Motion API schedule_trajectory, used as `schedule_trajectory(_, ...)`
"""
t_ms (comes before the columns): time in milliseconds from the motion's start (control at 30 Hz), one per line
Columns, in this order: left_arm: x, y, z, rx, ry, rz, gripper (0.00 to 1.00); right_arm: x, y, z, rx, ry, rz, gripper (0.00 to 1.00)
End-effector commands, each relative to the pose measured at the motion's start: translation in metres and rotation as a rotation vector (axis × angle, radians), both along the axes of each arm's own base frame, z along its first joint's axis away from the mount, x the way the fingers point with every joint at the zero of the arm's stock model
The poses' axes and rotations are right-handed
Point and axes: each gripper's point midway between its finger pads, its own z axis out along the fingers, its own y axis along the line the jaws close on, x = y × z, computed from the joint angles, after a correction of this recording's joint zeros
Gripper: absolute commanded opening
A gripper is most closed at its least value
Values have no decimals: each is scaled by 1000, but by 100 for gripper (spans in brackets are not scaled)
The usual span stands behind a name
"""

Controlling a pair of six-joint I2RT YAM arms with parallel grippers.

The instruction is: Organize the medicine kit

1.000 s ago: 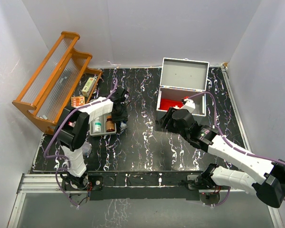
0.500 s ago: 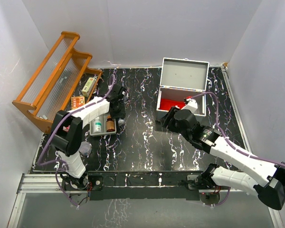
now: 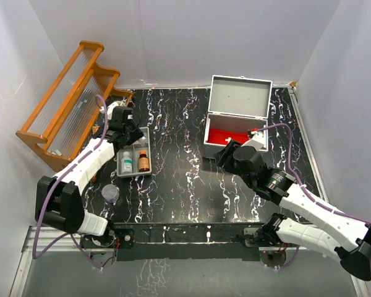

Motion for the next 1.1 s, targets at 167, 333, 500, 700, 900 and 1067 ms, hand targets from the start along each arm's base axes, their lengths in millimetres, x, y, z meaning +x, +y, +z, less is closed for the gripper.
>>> schedule_trajectory(167, 36, 36, -5, -206, -96, 395, 24, 4, 4, 17, 63, -40, -17, 49)
schedule_trajectory(333, 57, 37, -10, -225, -95, 470, 27, 4, 4, 18, 77, -42, -19, 49)
schedule_trajectory(500, 61, 38, -32, -242, -19, 564, 27, 0, -2, 19, 97, -49, -39, 49)
schedule_trajectory(700, 59, 51, -50, -177, 43, 640, 28, -2, -7, 20, 83, -49, -46, 49)
schedule_trajectory(900, 59, 54, -58, -137, 57, 633, 46, -1, -12, 23, 72, -64, -59, 49)
schedule_trajectory(1067, 49, 53, -62, -99, 113, 595, 51, 1, -20, 27, 38, -79, -92, 50)
